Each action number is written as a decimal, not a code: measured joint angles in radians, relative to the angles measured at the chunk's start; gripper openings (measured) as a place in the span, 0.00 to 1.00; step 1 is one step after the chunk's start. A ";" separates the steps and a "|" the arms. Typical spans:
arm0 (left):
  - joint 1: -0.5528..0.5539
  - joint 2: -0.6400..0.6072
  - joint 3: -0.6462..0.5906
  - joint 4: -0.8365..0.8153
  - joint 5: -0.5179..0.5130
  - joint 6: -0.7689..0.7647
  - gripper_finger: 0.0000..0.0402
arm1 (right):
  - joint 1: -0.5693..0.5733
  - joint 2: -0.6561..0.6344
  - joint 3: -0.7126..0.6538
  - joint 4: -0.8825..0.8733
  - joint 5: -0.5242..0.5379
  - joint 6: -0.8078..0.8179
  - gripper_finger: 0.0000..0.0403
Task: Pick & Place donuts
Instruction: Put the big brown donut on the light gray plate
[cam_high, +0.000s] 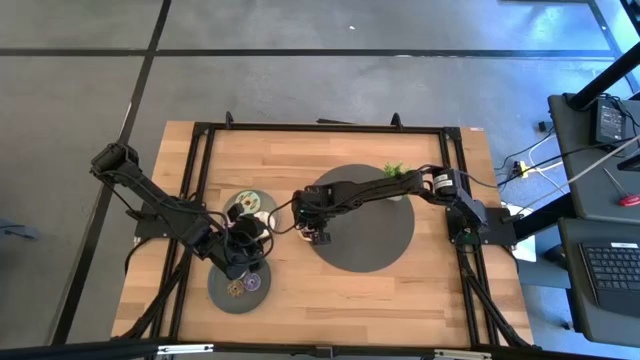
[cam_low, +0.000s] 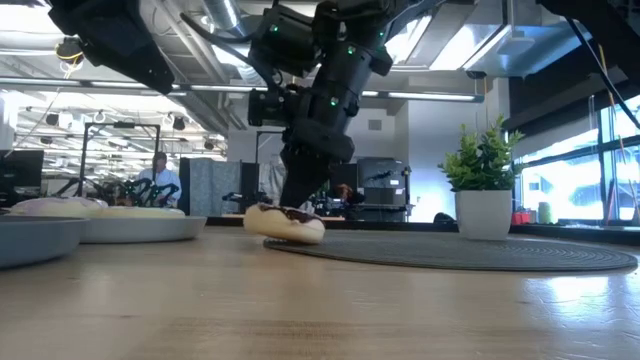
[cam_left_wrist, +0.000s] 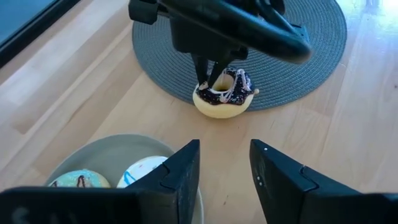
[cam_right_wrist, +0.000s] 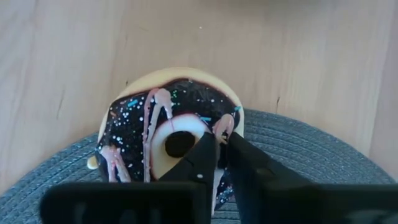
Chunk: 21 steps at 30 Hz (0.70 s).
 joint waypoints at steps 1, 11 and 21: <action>0.000 0.000 0.000 0.002 0.000 0.000 0.34 | 0.000 0.000 0.000 0.000 0.001 0.000 0.12; 0.000 0.000 0.000 0.014 -0.001 0.000 0.36 | 0.000 -0.004 0.060 -0.027 0.004 0.077 0.36; 0.009 0.004 0.000 0.018 -0.015 0.037 0.36 | 0.000 -0.173 -0.042 -0.195 0.004 0.137 0.42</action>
